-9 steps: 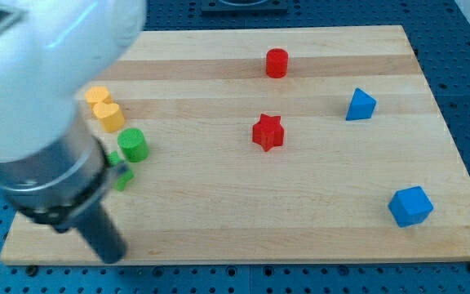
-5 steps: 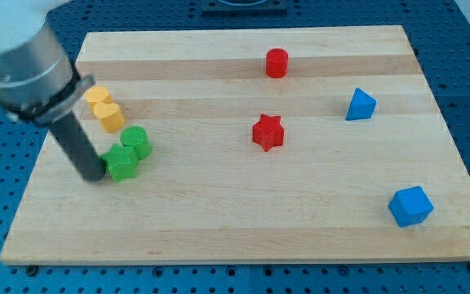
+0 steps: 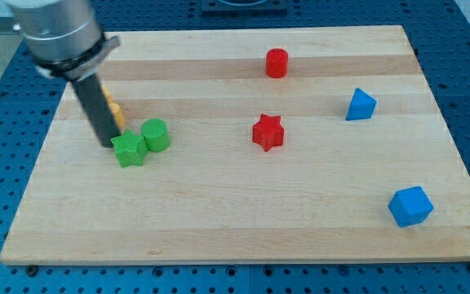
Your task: Push the green star into the green circle
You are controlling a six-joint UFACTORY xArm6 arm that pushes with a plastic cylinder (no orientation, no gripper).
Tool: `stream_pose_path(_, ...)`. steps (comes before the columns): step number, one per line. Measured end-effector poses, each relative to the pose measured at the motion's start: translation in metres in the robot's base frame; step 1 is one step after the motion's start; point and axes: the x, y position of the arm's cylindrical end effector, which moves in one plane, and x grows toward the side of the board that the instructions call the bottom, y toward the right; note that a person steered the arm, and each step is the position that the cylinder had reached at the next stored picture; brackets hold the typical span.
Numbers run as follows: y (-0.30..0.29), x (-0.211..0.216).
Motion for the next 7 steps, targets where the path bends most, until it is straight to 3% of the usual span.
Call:
stream_pose_path(1, -0.016, 0.005)
stream_pose_path(3, 0.049, 0.005)
stream_pose_path(6, 0.028, 0.040)
stream_pose_path(7, 0.068, 0.045)
